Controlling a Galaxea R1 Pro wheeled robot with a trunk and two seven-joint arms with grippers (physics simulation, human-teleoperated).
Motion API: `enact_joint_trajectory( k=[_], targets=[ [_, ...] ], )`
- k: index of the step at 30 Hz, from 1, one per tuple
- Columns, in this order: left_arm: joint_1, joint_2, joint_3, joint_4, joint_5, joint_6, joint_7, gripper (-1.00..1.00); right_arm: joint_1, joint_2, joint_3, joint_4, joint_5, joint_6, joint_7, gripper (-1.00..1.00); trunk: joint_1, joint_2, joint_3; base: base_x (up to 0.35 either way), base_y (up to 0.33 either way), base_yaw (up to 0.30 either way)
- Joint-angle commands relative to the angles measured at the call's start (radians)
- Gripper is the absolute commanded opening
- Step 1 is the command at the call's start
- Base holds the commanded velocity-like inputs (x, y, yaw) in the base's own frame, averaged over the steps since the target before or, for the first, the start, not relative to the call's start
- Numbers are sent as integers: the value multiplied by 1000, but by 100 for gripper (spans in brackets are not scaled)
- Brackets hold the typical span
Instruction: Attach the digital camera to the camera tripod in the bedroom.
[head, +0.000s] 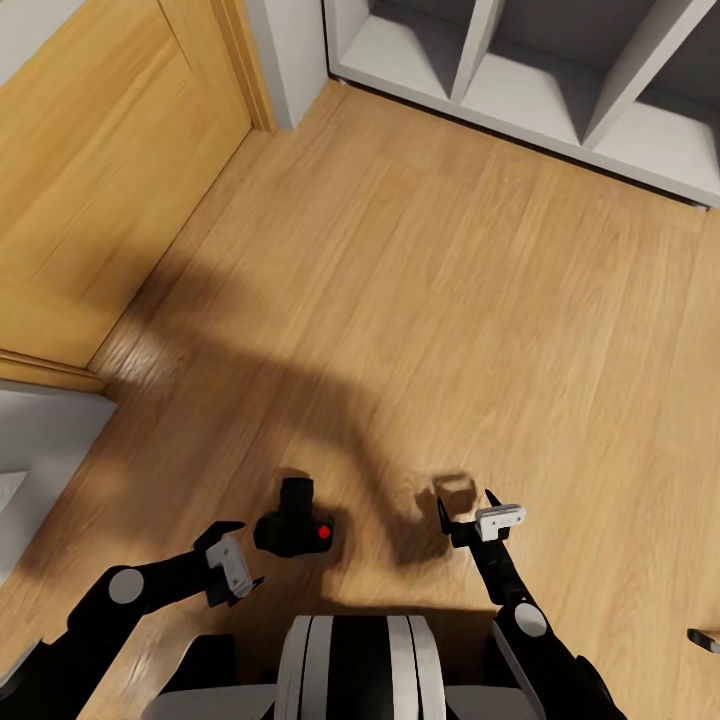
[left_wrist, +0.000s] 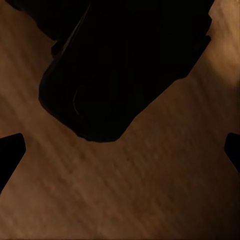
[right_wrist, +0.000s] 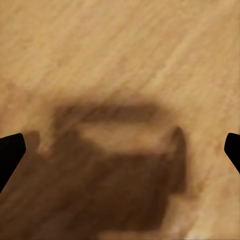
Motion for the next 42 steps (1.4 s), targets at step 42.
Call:
enact_joint_trajectory(
  k=[42],
  targets=[
    [0,6,-2,50,-3,-143,2,100,0,-1,3,2,4,-2,-5,100,8,-4,0,0,0,0]
  ],
)
